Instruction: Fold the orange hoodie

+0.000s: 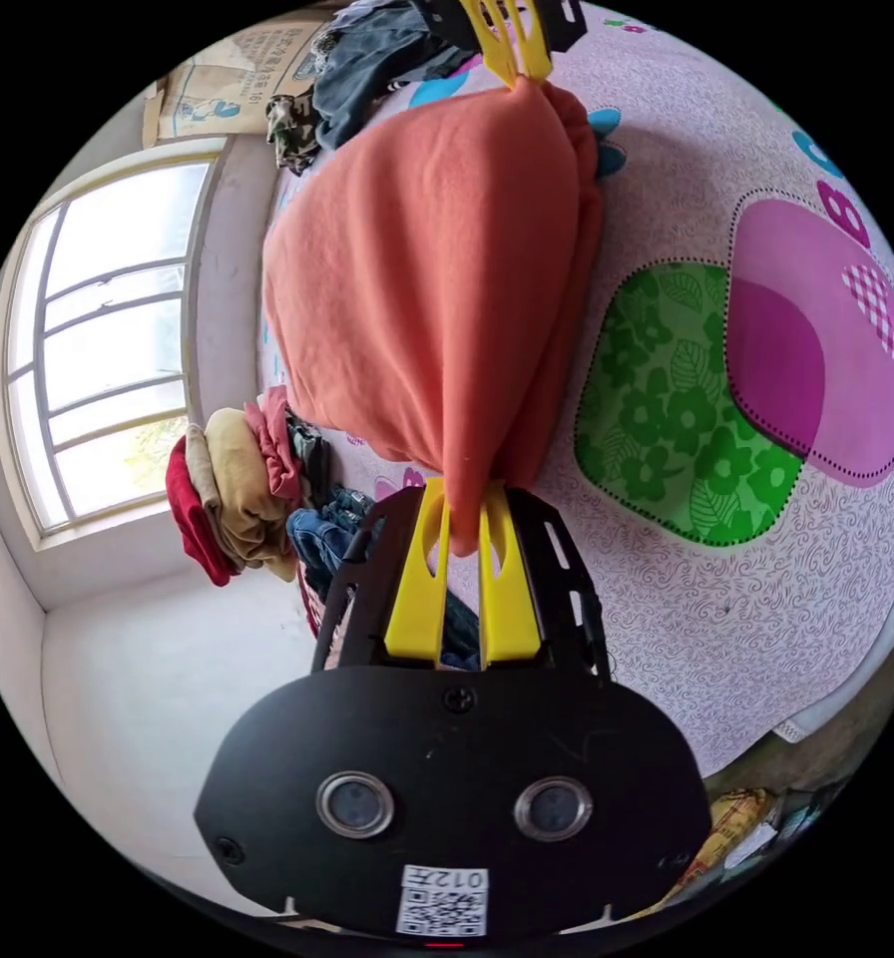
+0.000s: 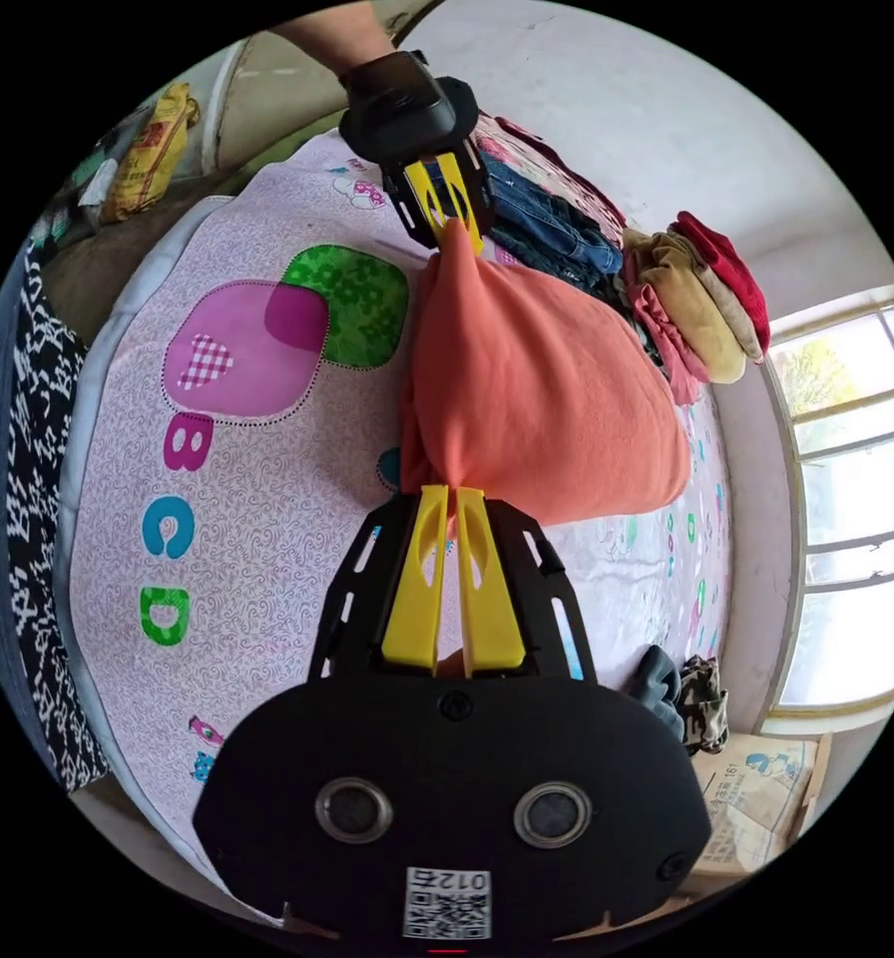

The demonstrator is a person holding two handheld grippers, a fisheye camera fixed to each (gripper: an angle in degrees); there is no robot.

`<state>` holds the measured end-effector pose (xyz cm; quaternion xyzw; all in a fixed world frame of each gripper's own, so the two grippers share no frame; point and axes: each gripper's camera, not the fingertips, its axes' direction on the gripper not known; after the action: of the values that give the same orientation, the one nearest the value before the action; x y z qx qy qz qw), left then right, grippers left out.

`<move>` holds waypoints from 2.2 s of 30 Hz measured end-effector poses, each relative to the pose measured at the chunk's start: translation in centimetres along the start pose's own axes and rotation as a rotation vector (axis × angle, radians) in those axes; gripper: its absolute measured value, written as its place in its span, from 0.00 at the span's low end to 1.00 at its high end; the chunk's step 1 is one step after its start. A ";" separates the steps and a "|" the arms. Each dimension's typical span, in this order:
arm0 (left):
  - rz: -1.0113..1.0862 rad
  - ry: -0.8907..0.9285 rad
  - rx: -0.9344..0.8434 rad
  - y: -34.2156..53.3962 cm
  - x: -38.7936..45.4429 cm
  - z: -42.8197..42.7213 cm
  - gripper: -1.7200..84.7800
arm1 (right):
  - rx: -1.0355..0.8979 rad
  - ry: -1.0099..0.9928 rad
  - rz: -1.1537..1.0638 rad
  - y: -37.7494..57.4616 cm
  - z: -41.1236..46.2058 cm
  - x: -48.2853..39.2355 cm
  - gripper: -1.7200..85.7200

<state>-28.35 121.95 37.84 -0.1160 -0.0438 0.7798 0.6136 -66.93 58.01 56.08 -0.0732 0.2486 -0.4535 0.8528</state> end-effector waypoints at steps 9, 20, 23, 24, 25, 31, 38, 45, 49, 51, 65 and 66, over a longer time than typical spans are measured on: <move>-0.130 -0.198 -0.011 2.1 0.7 -2.9 0.05 | 0.029 0.029 0.172 2.9 -3.1 0.6 0.05; -0.813 0.350 0.022 10.6 -7.7 -2.2 0.02 | 0.214 -0.157 0.638 12.1 -5.1 8.3 0.03; -0.934 0.554 0.254 8.8 -10.8 -1.4 0.02 | 0.245 -0.204 0.702 12.0 -3.2 10.7 0.03; -0.935 0.567 0.273 8.2 -11.1 -1.0 0.02 | 0.244 -0.209 0.714 12.0 -2.7 11.1 0.03; -0.915 0.592 0.274 7.1 -11.5 0.0 0.02 | 0.230 -0.221 0.733 12.0 -1.4 11.8 0.03; -0.819 0.739 -0.014 5.2 -8.7 9.4 0.02 | 0.076 -0.398 0.752 13.8 6.6 13.8 0.03; -0.898 0.739 -0.051 8.2 -6.5 14.8 0.02 | 0.074 -0.378 0.676 16.3 10.6 12.9 0.03; -1.115 1.007 0.104 15.0 -7.6 19.4 0.02 | 0.201 -0.571 0.908 25.8 12.8 16.0 0.04; -1.259 1.077 0.215 20.4 -8.1 20.6 0.02 | 0.287 -0.699 1.152 35.1 14.1 17.0 0.05; -1.291 1.030 0.206 22.2 -8.2 20.6 0.02 | 0.263 -0.791 1.260 38.9 16.4 16.1 0.10; -1.866 1.595 0.314 31.5 2.7 25.8 0.10 | 0.284 -1.307 1.632 48.5 33.1 6.8 0.21; -1.877 1.618 0.306 31.5 3.1 26.2 0.11 | 0.298 -1.327 1.629 48.6 33.5 6.7 0.21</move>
<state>-64.97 119.27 56.17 -0.4135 0.3712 -0.2569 0.7907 -11.56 77.34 65.72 -0.0124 -0.3508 0.3596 0.8645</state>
